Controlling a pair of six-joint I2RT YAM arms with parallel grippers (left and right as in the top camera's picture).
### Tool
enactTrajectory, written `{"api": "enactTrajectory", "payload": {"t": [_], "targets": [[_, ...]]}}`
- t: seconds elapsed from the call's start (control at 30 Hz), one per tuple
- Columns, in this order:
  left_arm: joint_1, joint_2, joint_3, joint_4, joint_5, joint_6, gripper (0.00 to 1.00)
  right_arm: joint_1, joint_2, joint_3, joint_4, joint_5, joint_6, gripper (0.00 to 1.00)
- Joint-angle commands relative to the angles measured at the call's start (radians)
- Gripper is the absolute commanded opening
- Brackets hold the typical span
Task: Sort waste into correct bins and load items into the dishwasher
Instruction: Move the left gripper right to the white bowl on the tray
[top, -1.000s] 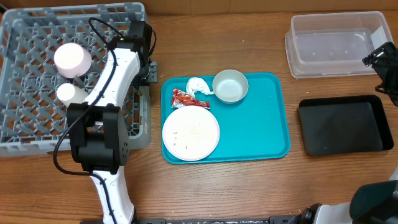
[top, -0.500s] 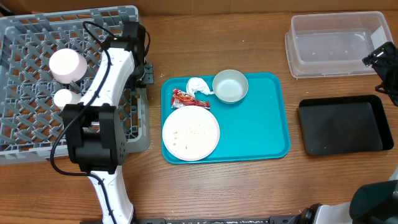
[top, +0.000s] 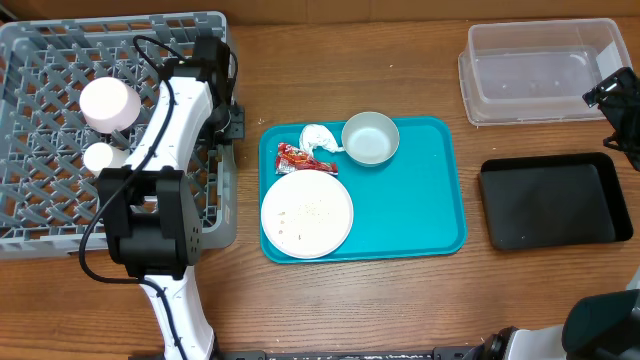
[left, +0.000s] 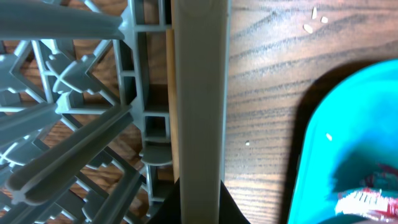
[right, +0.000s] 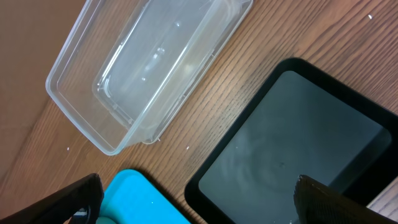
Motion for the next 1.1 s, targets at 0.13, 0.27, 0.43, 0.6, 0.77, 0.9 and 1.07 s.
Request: {"api": "enactTrajectory", "payload": {"t": [0.13,0.27,0.43,0.6,0.77,0.9,1.07], "targets": [[0.004,0.01,-0.019,-0.005,0.06,0.148,0.04,-0.001,-0.002,0.013,0.003,0.0,0.0,1.0],[0.004,0.01,-0.019,-0.007,0.06,0.143,0.04,-0.001,-0.002,0.013,0.003,0.0,0.0,1.0],[0.004,0.004,-0.005,-0.037,0.06,0.136,0.04,-0.001,-0.002,0.013,0.003,0.0,0.001,1.0],[0.004,0.002,0.107,-0.128,0.059,0.119,0.73,-0.001,-0.002,0.013,0.003,0.0,0.0,1.0],[0.004,0.002,0.242,-0.229,0.06,0.115,1.0,-0.001,-0.002,0.013,0.003,0.0,0.001,1.0],[0.004,0.002,0.373,-0.324,0.068,0.029,1.0,-0.001,-0.002,0.013,0.003,0.0,0.0,1.0],[0.004,0.002,0.573,-0.406,0.353,-0.018,1.0,-0.001,-0.002,0.013,0.003,0.0,0.0,1.0]]}}
